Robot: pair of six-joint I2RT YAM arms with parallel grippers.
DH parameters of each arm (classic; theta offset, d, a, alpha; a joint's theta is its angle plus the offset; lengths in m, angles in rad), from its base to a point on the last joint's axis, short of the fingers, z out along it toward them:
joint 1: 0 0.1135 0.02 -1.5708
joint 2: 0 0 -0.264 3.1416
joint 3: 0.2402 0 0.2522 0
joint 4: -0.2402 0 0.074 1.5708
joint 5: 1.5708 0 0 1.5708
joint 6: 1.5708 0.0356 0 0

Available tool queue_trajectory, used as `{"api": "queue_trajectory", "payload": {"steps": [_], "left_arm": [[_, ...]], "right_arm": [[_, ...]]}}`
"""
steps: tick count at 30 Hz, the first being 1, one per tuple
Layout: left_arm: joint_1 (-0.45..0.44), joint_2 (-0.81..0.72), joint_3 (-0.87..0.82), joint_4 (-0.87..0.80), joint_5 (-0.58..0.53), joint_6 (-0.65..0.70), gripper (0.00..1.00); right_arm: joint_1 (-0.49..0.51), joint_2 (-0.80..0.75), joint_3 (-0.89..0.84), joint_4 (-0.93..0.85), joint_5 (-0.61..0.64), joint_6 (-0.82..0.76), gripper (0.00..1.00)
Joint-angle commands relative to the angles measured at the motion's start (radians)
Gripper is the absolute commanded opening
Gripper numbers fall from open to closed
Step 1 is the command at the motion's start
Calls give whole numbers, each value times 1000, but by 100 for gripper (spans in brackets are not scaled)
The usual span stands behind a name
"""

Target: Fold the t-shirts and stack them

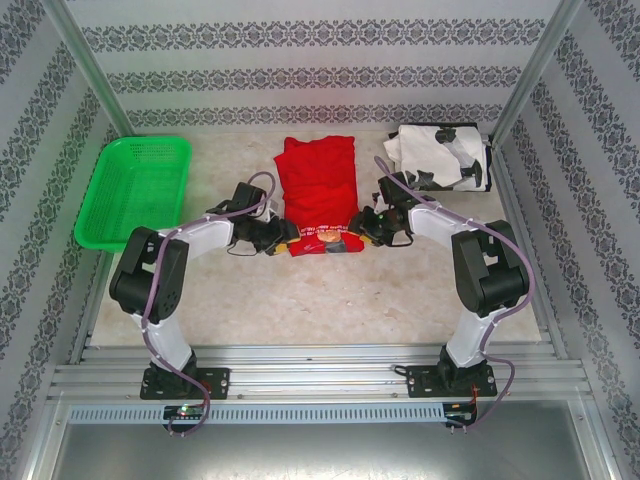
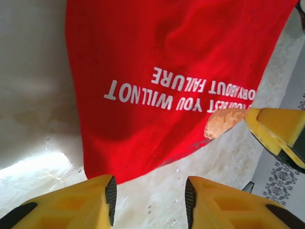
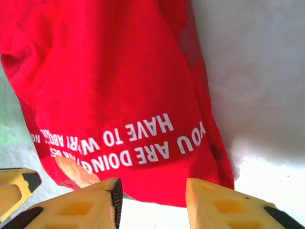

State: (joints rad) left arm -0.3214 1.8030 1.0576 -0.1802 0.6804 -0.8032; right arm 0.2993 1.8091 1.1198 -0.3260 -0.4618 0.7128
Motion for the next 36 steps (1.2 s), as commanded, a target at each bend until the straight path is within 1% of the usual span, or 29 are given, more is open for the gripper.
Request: {"api": "queue_trajectory", "payload": {"steps": [1, 5, 6, 9, 13, 16, 20, 23, 25, 27, 29, 30, 31, 33, 34, 35, 36], "left_arm": [[-17, 28, -1, 10, -18, -27, 43], [-16, -6, -27, -35, -51, -17, 44], [-19, -6, -37, -16, -53, -29, 46], [-25, 13, -58, 82, -54, -80, 47], [-46, 49, -19, 92, -68, -88, 46], [-57, 65, -13, 129, -79, -107, 45], [-77, 88, 5, 126, -105, -97, 41], [-76, 67, -9, 139, -130, -94, 33], [-76, 43, 1, 112, -138, -71, 31], [-77, 20, 11, 66, -143, -37, 26], [-75, -11, 5, 23, -159, -6, 21], [-75, -27, -3, 10, -166, 5, 19], [-73, -39, -13, 1, -169, 11, 18], [-69, -66, -27, -21, -181, 26, 16], [-67, -76, -31, -37, -188, 35, 15], [-62, -89, -35, -51, -196, 47, 14], [-57, -102, -39, -65, -202, 59, 13]], "right_arm": [[-3, -12, -37, 10, -5, 5, 41], [-6, -28, -56, 5, -3, -3, 42], [-6, -27, -61, 14, -6, 0, 42], [-6, -8, -70, 44, -15, 13, 43], [-6, 11, -71, 50, -20, 19, 44], [-6, 20, -76, 65, -21, 22, 46], [-5, 38, -77, 65, -24, 17, 47], [-2, 52, -79, 77, -28, 17, 48], [1, 70, -70, 77, -24, 15, 48], [1, 86, -57, 72, -22, 14, 46], [4, 93, -47, 62, -4, 13, 42], [2, 100, -45, 66, 1, 18, 38], [1, 105, -42, 68, 5, 21, 30], [0, 116, -28, 58, 35, 29, 10], [-3, 113, -26, 59, 41, 33, 3], [-6, 102, -28, 65, 46, 40, 0], [-7, 84, -32, 67, 56, 43, 0]]}}
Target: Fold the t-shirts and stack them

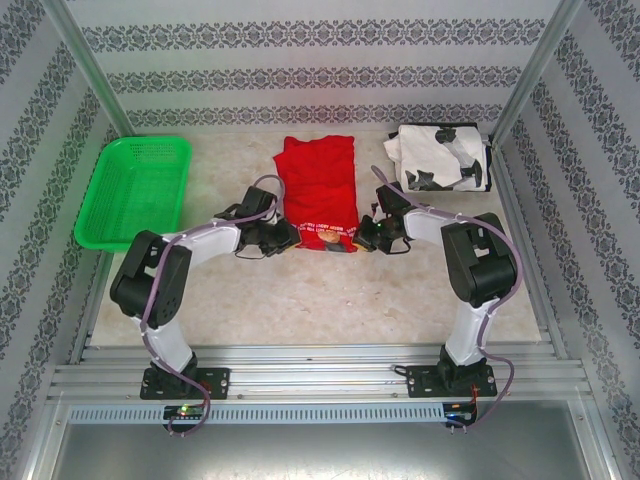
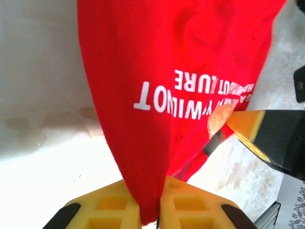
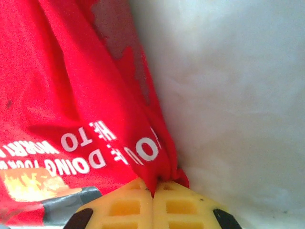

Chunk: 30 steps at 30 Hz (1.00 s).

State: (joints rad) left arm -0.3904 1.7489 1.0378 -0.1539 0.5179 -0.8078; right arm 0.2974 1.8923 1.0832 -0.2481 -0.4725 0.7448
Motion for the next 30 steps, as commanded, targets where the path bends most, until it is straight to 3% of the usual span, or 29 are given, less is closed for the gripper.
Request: {"api": "queue_trajectory", "payload": {"steps": [1, 14, 21, 30], "left_arm": [[16, -58, -19, -108, -43, 74, 12], [25, -138, -116, -178, -52, 159, 14], [25, -218, -206, -198, -44, 174, 14], [25, -406, -278, -316, -19, 157, 14]], "right_arm": [[-7, -16, 3, -17, 74, 9, 0], [-18, -188, -91, -73, 49, 28, 0], [42, -218, -137, -117, 49, 30, 0], [176, -395, -162, -284, 76, 95, 0]]}}
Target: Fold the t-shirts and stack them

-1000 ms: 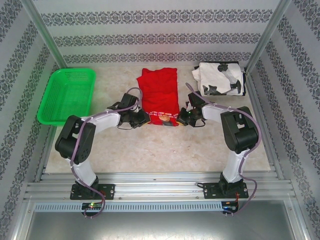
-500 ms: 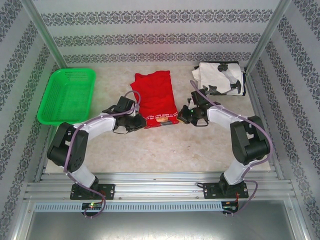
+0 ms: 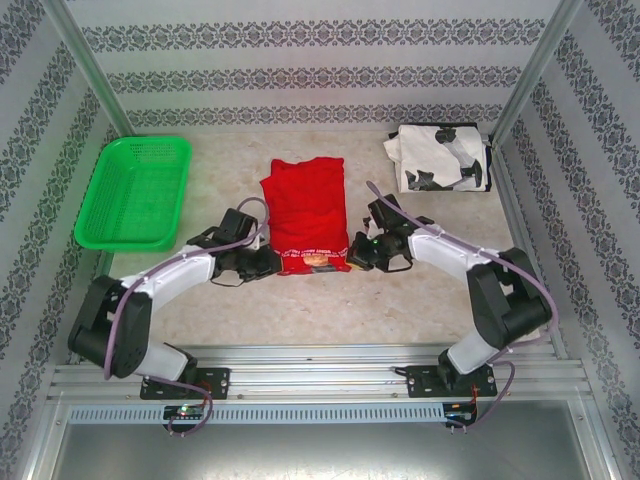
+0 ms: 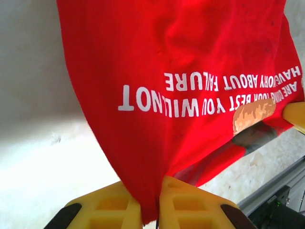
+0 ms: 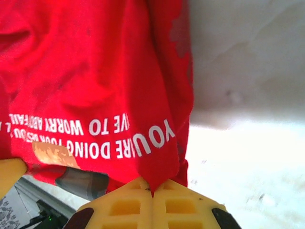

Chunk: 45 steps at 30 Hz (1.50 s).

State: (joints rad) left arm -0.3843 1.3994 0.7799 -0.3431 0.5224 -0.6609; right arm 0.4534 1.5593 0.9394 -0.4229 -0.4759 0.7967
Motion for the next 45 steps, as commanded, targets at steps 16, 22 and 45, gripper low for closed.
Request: {"api": "queue_trajectory", "payload": {"steps": [16, 22, 45], "left_arm": [[90, -142, 165, -258, 119, -54, 13], [165, -67, 255, -248, 181, -37, 13], [321, 417, 685, -253, 260, 105, 11]], "right_arm": [[60, -141, 218, -313, 109, 50, 0], [12, -50, 350, -321, 80, -1, 0], [-141, 503, 962, -482, 51, -177, 0]]}}
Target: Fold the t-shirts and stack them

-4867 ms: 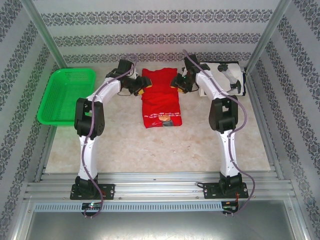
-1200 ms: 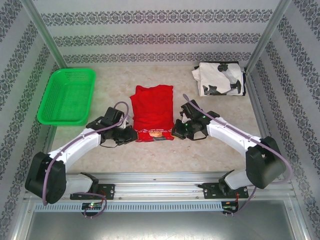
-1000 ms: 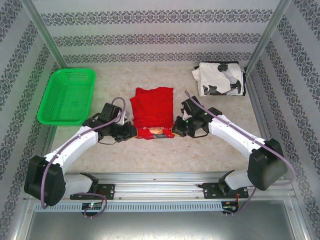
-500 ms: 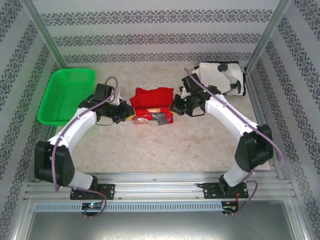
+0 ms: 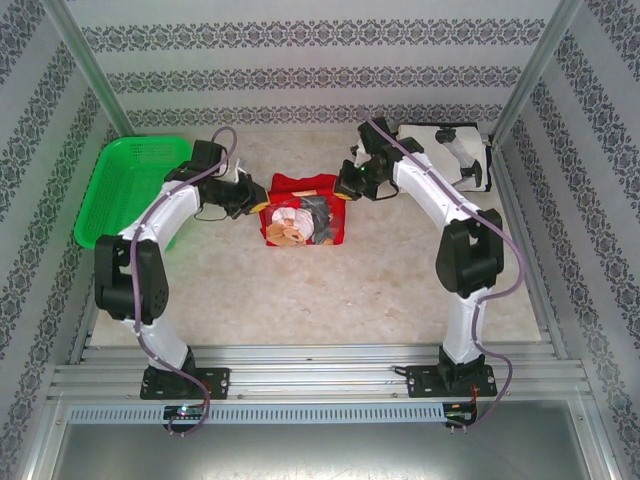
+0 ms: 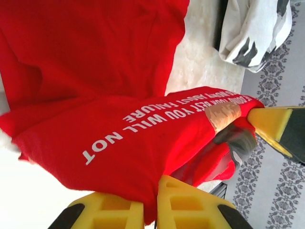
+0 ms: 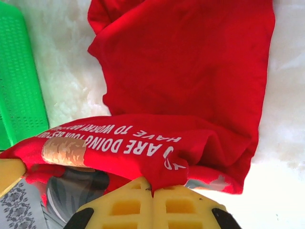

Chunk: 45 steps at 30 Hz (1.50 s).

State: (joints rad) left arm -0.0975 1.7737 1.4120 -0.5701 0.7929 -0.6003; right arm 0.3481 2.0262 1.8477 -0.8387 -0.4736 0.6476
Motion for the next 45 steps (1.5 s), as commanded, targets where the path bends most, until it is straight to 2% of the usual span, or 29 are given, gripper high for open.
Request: {"api": "queue_trajectory", "payload": {"steps": [1, 16, 30, 32, 33, 34, 37, 38, 41, 45], "left_arm": [[40, 69, 75, -26, -5, 48, 11], [76, 380, 372, -46, 55, 65, 11], [94, 644, 669, -87, 74, 45, 13], [94, 692, 731, -88, 94, 29, 18], [94, 711, 755, -78, 106, 14, 24], [94, 724, 773, -53, 114, -6, 33], [94, 735, 810, 47, 137, -91, 49], [94, 729, 815, 78, 141, -121, 55], [94, 696, 812, 143, 137, -176, 61], [94, 625, 757, 203, 138, -206, 66]], "right_arm": [[-41, 57, 75, -72, 52, -26, 0], [-81, 317, 354, -128, 79, -19, 0], [-118, 484, 510, -101, 71, 31, 1], [-123, 506, 526, -88, 64, 48, 3], [-127, 512, 527, -79, 62, 60, 7], [-131, 515, 525, -66, 57, 75, 17], [-141, 493, 507, 5, 60, 99, 22], [-146, 473, 493, 39, 69, 111, 29], [-158, 408, 476, 108, 95, 122, 48], [-164, 336, 488, 121, 93, 84, 50]]}}
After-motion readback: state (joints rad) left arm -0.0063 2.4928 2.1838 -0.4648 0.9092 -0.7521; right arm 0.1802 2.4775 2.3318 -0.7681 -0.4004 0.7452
